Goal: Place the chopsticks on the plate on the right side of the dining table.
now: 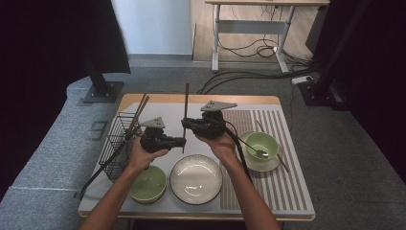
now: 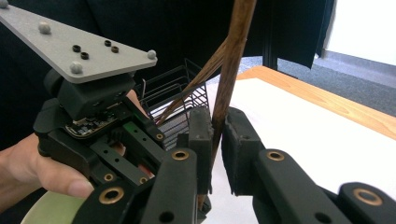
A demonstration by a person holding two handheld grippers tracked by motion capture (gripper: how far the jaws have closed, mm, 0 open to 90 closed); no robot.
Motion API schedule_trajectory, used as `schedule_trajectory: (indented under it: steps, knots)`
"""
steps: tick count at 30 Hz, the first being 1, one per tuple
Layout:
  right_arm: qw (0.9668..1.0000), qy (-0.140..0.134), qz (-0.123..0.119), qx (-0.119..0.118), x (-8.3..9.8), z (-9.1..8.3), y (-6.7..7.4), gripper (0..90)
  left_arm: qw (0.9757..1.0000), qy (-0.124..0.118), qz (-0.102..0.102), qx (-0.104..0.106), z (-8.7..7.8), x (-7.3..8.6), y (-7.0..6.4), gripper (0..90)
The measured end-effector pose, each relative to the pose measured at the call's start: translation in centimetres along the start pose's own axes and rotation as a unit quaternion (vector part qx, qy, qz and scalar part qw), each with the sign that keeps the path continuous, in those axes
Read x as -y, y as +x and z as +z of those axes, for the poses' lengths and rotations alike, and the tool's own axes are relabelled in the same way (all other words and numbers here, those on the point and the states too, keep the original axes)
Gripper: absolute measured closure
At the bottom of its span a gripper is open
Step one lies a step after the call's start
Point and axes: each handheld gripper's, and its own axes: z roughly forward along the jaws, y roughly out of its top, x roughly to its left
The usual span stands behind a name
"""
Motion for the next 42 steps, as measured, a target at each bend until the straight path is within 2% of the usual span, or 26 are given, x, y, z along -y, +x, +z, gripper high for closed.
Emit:
schedule_trajectory:
  steps: [15, 25, 32, 37, 42]
  knots:
    - [0.9997, 0.006, -0.009, 0.021, 0.7, -0.4, -0.5, 70.6, 0.9996, 0.025, -0.002, -0.012, -0.2, 0.0, 0.1, 86.5]
    - [0.9992, -0.005, -0.007, 0.039, 0.1, -0.8, -0.8, 67.7, 0.9984, 0.055, 0.004, -0.011, 0.3, 0.2, 0.1, 86.5]
    - [0.9982, 0.008, -0.014, 0.057, 0.2, -0.5, -0.9, 67.6, 0.9979, 0.061, 0.013, -0.016, 0.0, 0.2, -0.2, 86.5]
    - [0.9966, 0.02, -0.01, 0.079, 0.9, -0.5, -1.4, 63.8, 0.9979, 0.061, 0.013, -0.017, -0.1, 0.3, -0.2, 86.5]
    - [0.9952, 0.025, 0.006, 0.094, 1.6, -0.7, -2.0, 57.4, 0.9978, 0.064, 0.012, -0.015, 0.0, 0.3, -0.2, 86.5]
